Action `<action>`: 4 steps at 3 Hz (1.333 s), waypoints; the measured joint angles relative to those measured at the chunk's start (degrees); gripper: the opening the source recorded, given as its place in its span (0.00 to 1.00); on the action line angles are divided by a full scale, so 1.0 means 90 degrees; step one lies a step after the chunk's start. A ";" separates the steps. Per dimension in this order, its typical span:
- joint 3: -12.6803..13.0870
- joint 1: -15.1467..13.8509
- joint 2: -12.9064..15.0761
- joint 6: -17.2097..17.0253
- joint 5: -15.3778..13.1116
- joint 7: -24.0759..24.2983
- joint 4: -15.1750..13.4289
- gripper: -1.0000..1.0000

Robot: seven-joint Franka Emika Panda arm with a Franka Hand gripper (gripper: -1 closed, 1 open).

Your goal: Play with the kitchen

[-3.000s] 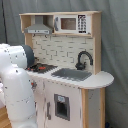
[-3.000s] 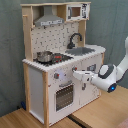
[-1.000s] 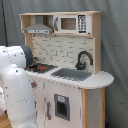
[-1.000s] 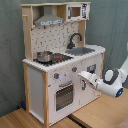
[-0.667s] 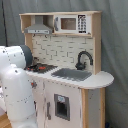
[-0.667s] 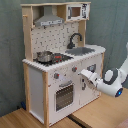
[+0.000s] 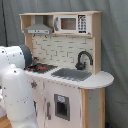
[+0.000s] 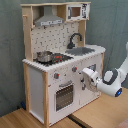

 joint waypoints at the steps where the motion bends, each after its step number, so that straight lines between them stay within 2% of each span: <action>1: 0.0007 -0.0056 -0.0042 0.0008 -0.0085 0.0630 -0.0021 1.00; 3: 0.0082 -0.0095 -0.0205 0.0100 -0.0155 0.2112 -0.0022 1.00; 4: 0.0115 -0.0127 -0.0405 0.0282 -0.0155 0.2806 -0.0022 1.00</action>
